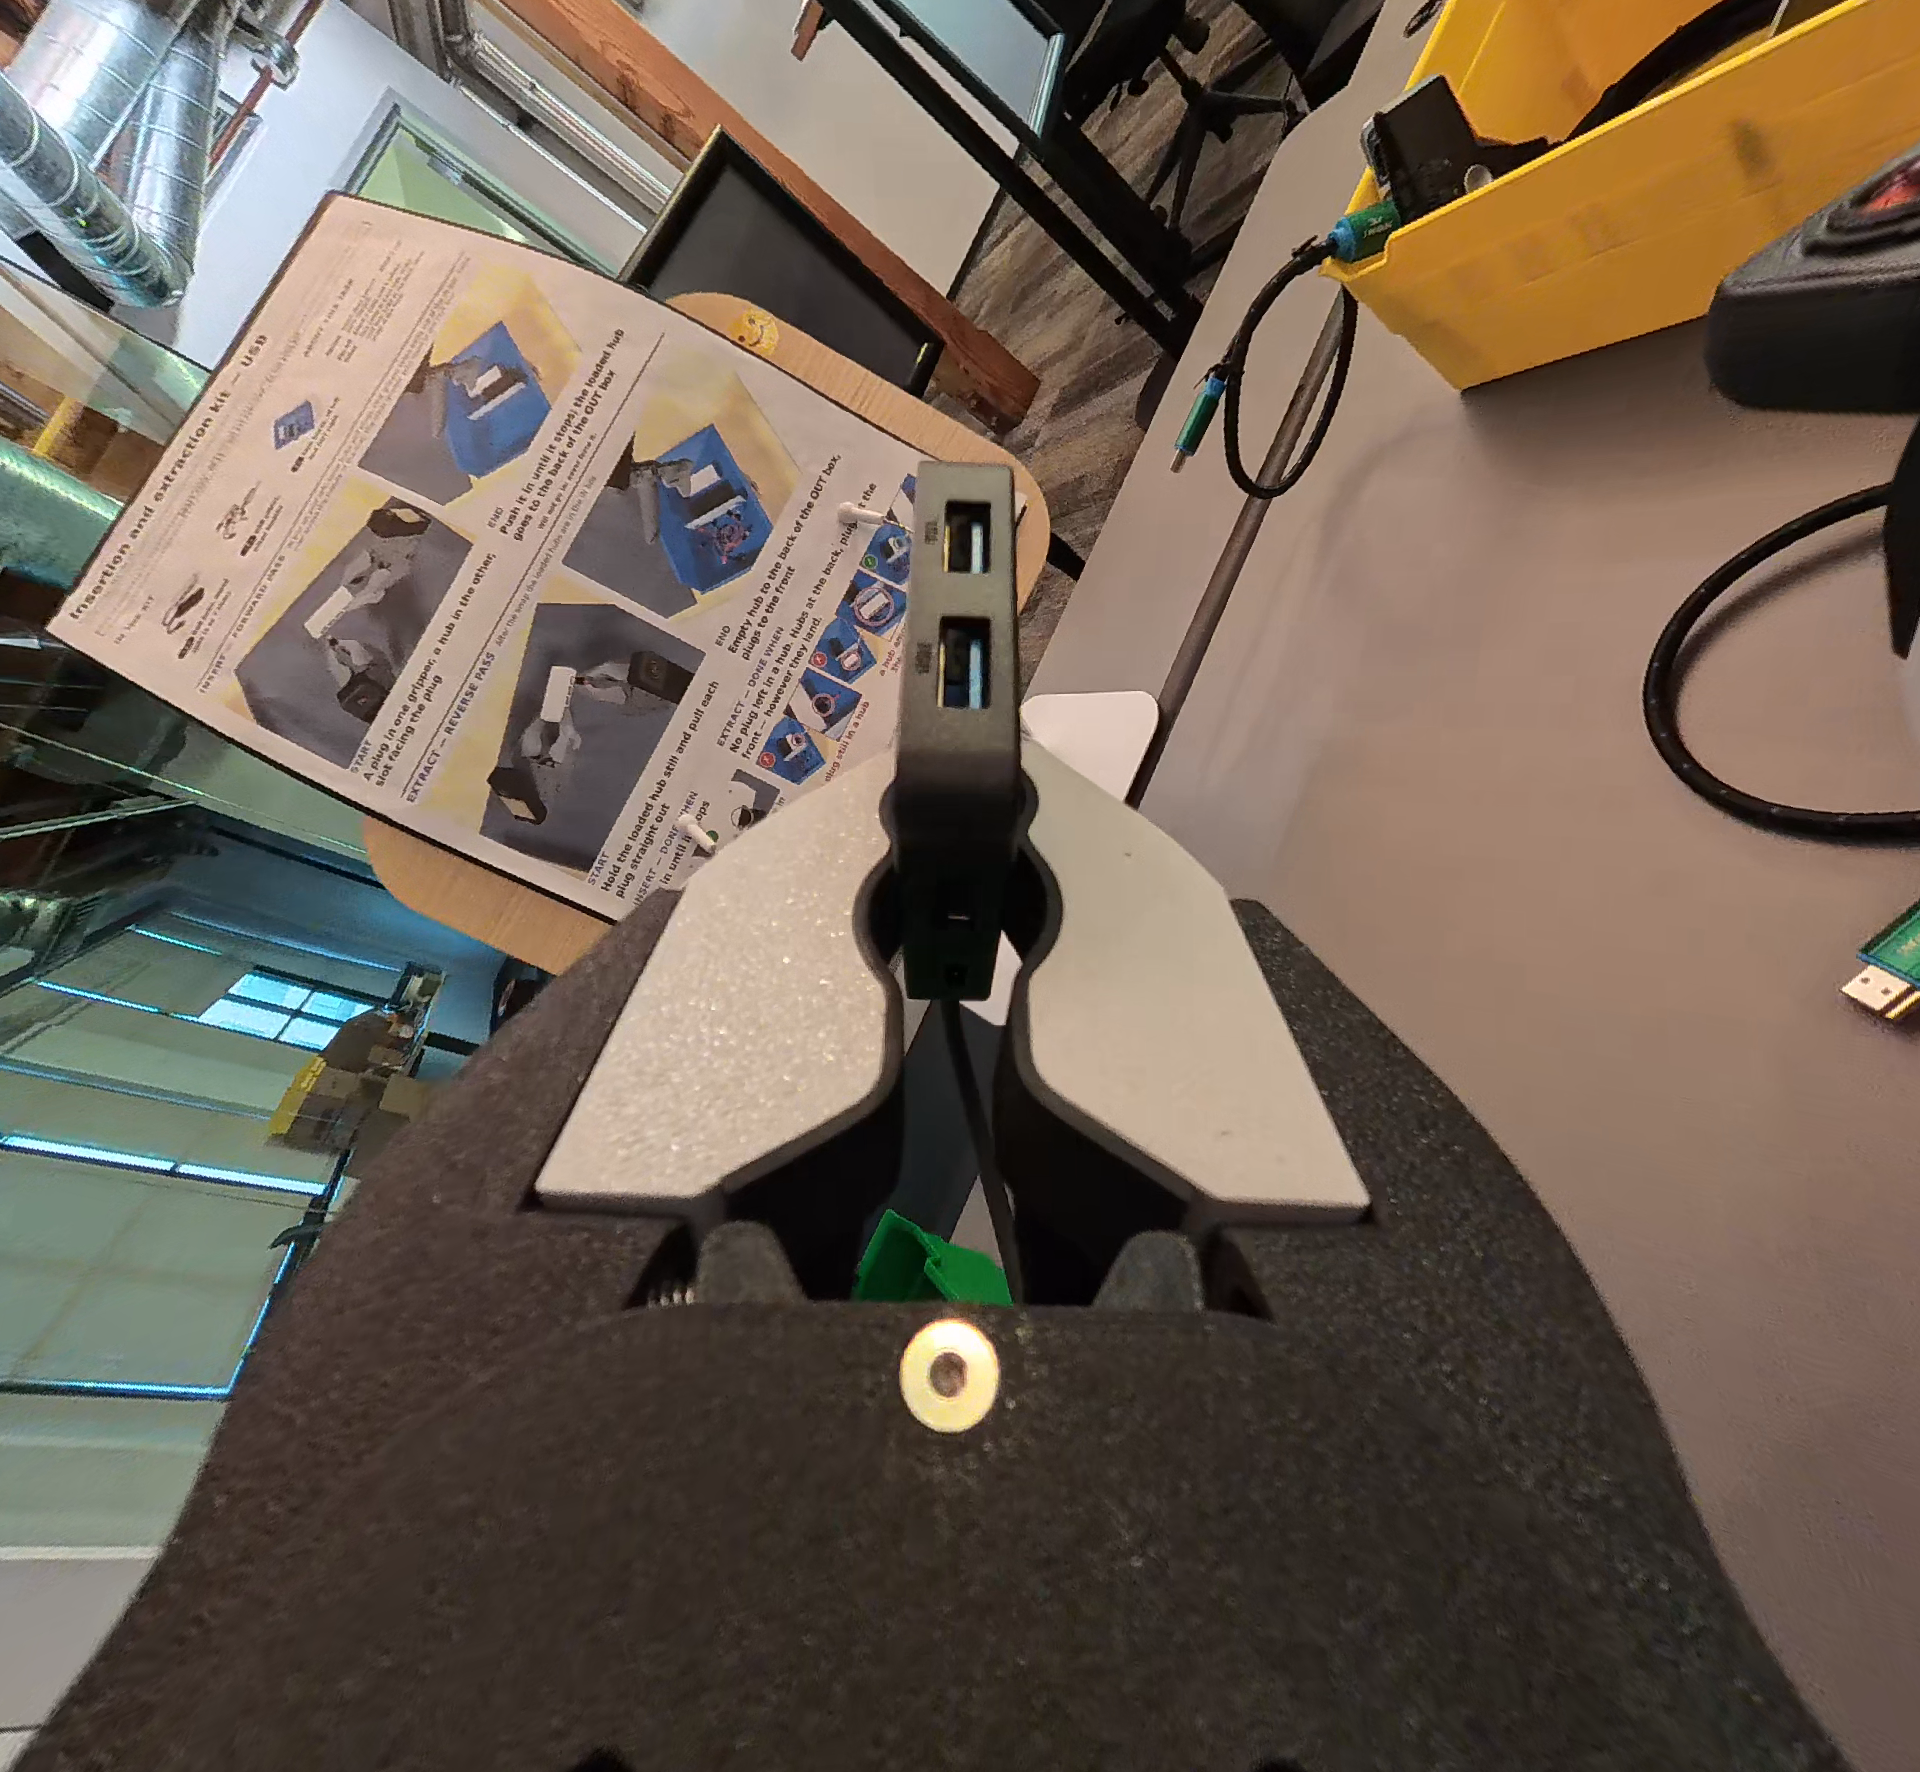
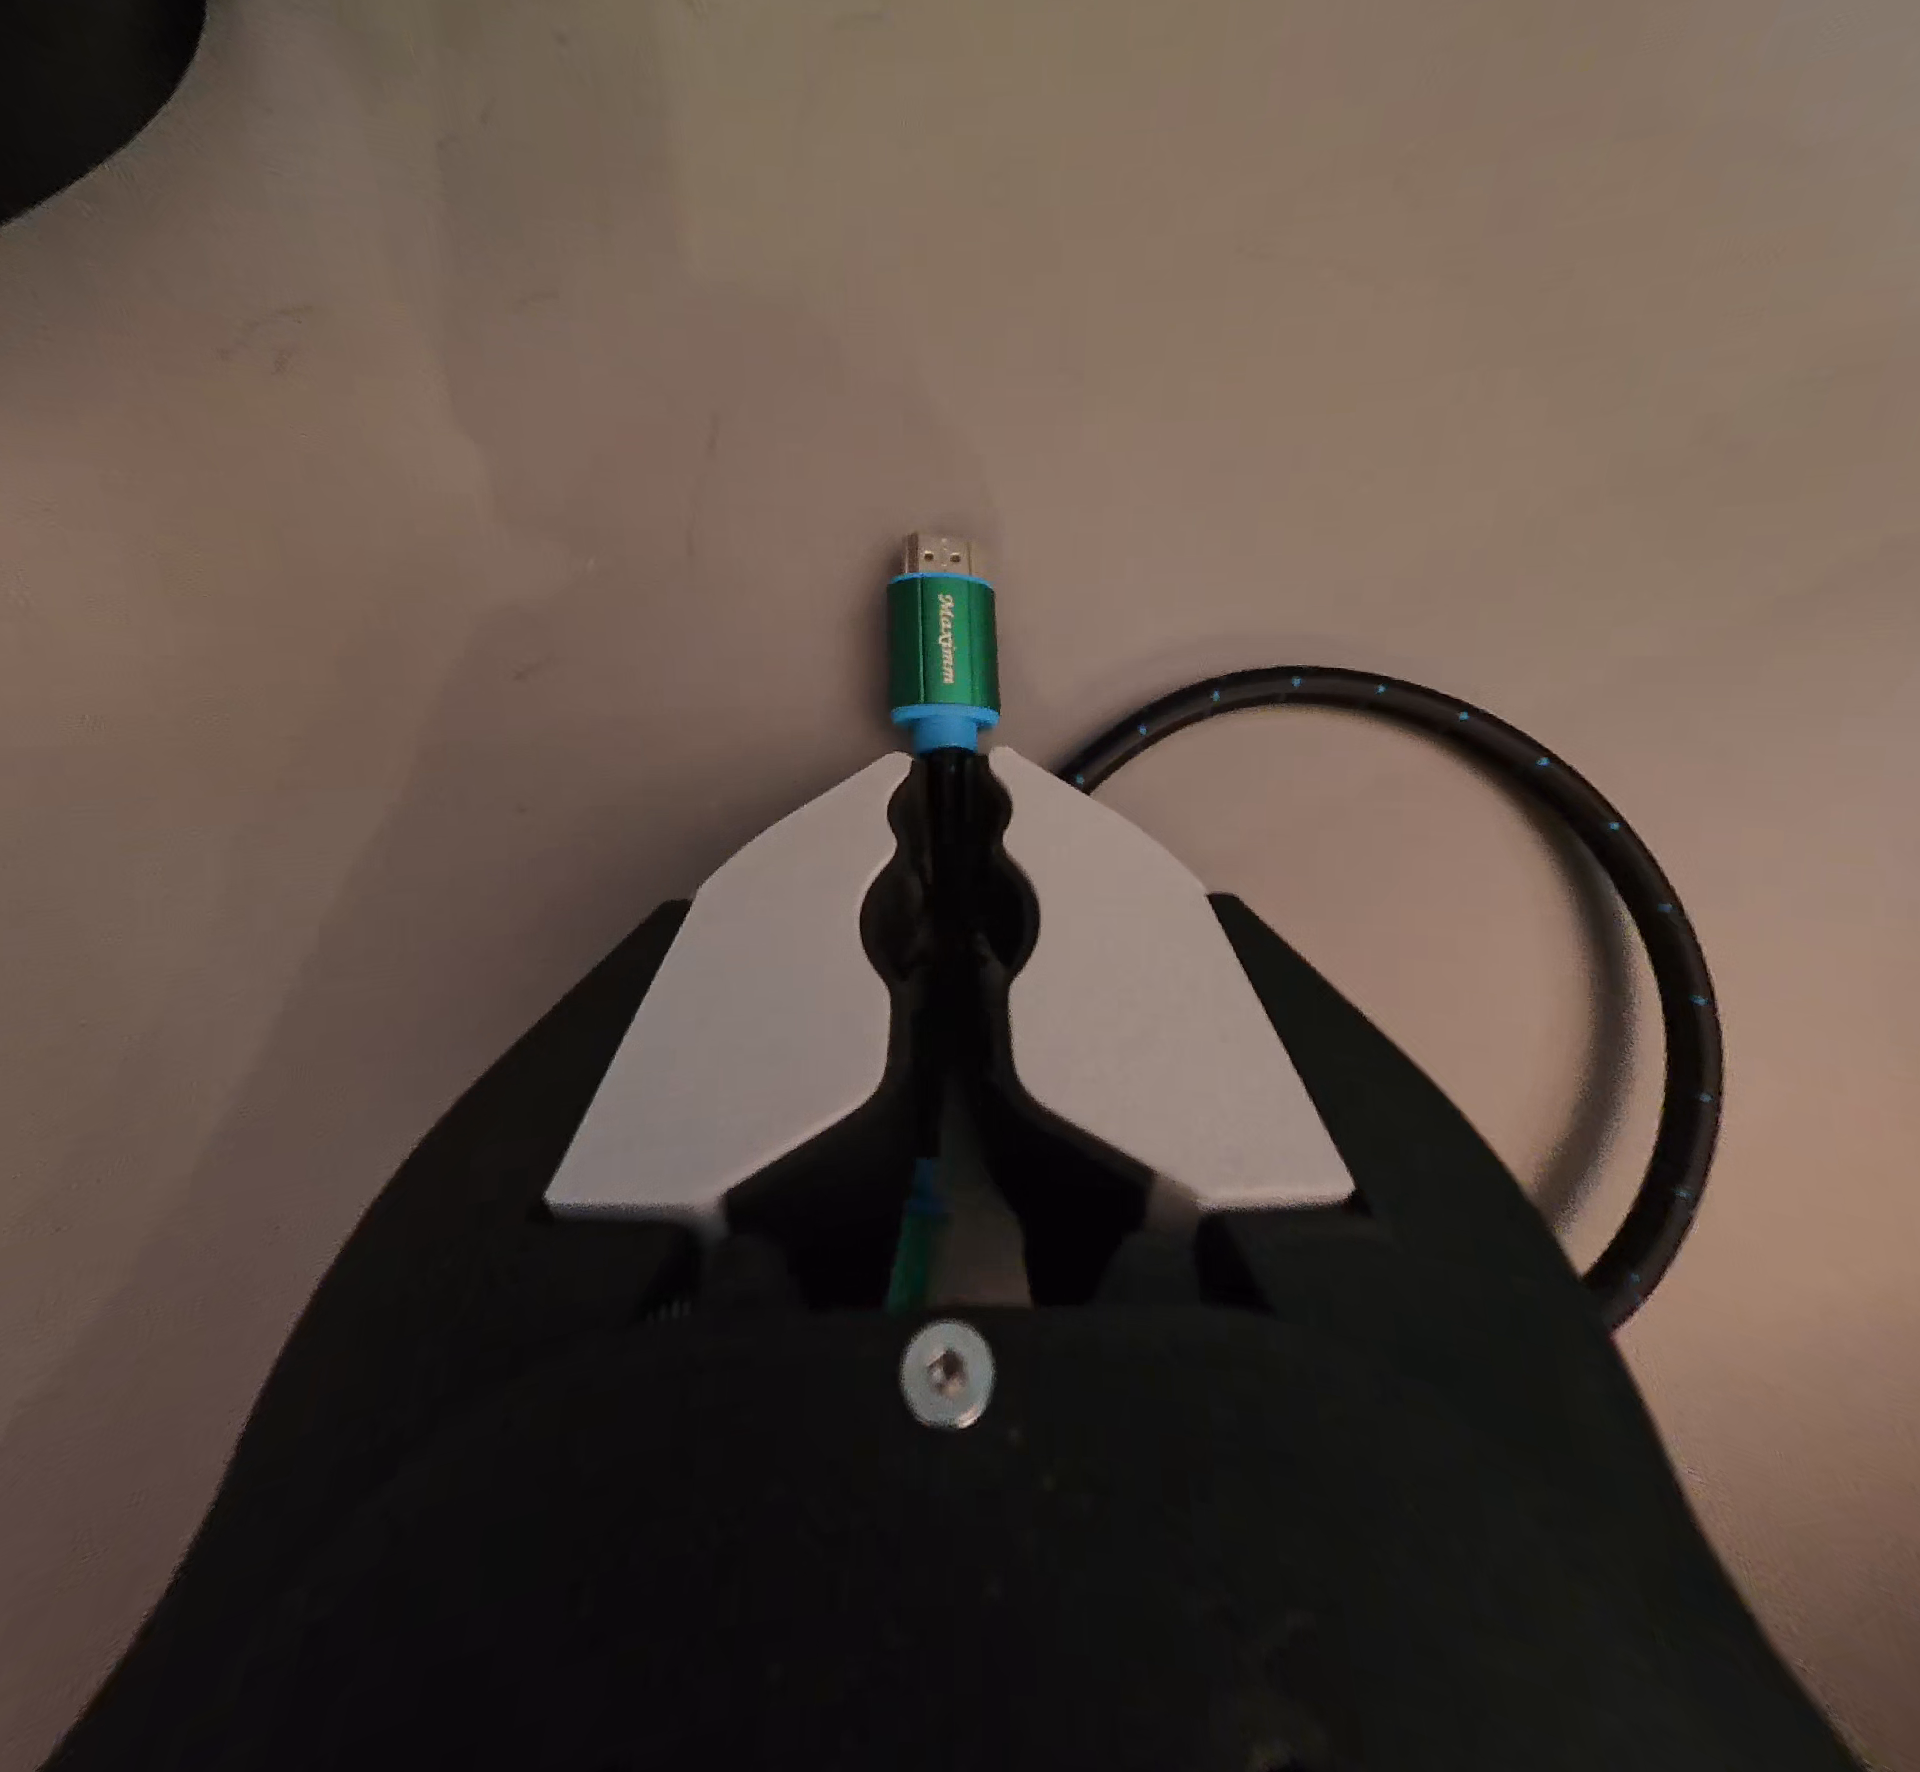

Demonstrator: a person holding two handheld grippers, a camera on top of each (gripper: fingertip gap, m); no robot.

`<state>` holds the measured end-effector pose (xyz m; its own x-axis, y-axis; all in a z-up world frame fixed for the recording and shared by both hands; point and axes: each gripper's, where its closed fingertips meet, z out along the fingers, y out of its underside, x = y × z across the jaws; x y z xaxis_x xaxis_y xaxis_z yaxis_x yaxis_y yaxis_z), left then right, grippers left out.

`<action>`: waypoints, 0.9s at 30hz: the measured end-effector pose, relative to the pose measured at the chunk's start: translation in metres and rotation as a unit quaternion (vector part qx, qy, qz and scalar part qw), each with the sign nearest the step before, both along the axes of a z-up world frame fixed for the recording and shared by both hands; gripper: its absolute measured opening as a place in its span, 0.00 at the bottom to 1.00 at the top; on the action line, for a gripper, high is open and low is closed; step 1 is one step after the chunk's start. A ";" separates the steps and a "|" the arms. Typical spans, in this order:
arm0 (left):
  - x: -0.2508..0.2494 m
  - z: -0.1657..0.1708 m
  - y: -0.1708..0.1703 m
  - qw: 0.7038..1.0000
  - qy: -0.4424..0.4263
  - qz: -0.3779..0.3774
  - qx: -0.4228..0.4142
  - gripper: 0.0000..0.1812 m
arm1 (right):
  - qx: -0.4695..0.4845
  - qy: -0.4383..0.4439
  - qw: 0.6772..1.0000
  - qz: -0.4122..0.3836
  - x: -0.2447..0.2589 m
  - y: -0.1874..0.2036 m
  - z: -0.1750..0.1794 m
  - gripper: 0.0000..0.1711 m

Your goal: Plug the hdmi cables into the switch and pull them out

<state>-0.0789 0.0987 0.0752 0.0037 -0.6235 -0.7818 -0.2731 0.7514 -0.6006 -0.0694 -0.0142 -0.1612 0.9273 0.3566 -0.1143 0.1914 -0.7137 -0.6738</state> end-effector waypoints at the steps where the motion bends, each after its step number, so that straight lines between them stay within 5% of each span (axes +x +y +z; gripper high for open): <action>1: 0.000 -0.002 0.001 1.000 0.003 0.002 0.000 0.08 | 0.005 -0.004 1.000 -0.001 0.000 0.000 0.001 0.04; 4: 0.002 -0.007 0.008 1.000 0.012 0.013 0.013 0.08 | 0.034 -0.027 0.999 -0.003 0.005 0.002 0.022 0.04; 15: 0.015 -0.033 0.010 0.998 0.050 0.019 0.027 0.08 | 0.106 -0.141 0.984 -0.011 0.037 0.017 0.180 0.04; 21: 0.022 -0.044 0.007 0.998 0.061 0.012 0.019 0.08 | 0.099 -0.174 0.980 0.014 0.027 0.015 0.199 0.04; 27: 0.031 -0.051 0.004 0.993 0.057 0.032 0.095 0.08 | 0.078 -0.176 0.981 -0.002 0.032 0.015 0.185 0.04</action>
<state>-0.0480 0.1032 0.0237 -0.0556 -0.4662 -0.8829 -0.3824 0.8268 -0.4125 -0.0376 0.0009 0.0238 0.9012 0.3402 0.2686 0.4287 -0.6083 -0.6679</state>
